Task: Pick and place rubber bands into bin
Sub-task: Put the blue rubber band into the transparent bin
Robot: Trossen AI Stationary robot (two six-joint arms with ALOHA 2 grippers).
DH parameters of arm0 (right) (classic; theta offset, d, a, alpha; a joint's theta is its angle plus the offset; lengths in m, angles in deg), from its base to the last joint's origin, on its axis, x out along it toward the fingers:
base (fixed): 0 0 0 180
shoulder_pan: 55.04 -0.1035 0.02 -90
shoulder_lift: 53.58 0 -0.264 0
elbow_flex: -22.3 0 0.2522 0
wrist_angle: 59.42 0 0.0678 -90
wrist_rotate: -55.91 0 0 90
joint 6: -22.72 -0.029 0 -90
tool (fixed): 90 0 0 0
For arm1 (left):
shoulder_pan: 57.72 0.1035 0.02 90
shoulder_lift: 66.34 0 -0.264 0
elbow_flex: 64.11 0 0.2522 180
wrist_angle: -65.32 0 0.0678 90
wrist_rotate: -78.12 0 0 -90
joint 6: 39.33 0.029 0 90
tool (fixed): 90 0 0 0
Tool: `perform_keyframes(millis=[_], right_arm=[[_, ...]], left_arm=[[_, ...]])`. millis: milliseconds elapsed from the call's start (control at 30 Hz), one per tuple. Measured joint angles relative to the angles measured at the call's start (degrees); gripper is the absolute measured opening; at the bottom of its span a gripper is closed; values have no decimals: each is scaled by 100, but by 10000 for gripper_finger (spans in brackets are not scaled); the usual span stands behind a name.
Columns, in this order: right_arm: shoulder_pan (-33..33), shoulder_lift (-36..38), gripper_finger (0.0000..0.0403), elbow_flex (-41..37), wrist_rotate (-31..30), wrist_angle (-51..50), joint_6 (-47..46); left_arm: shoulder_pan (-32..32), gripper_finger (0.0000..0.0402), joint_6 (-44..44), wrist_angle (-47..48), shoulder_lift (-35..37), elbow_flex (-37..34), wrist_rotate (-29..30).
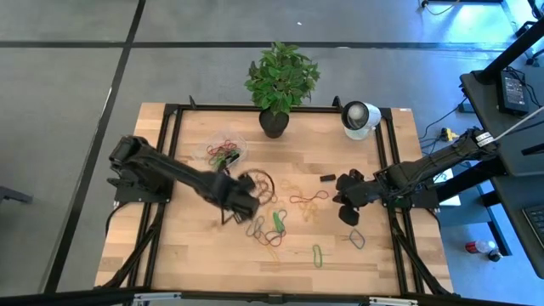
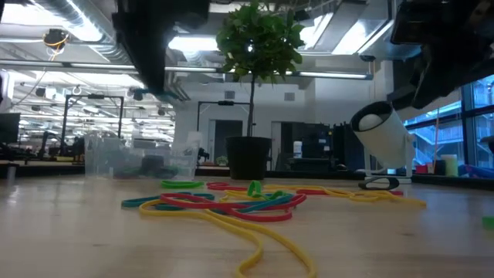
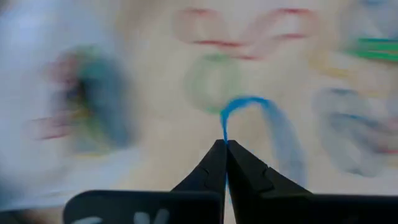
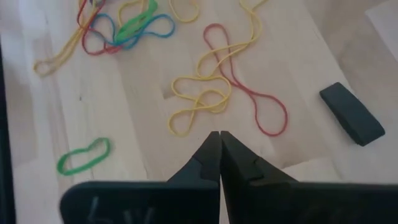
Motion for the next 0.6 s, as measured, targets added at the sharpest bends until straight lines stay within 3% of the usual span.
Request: perform_keyframes(millis=[200,300,467,600], right_arm=[[0,0,3,0,-183,241,-316],[0,-4,3,0,-413,374,-476],[7,-4,3,0,-739,611,-1064],[7,-4,3,0,-750,771,-1434]], left_arm=[[860,2,194,1245,787,-433,325],[1480,2,860,739,1283,-1026,391],[2632,2,2070,-767,2031,-2290,-175],[3384,2,2713,-1576,2195,-2984,-493]])
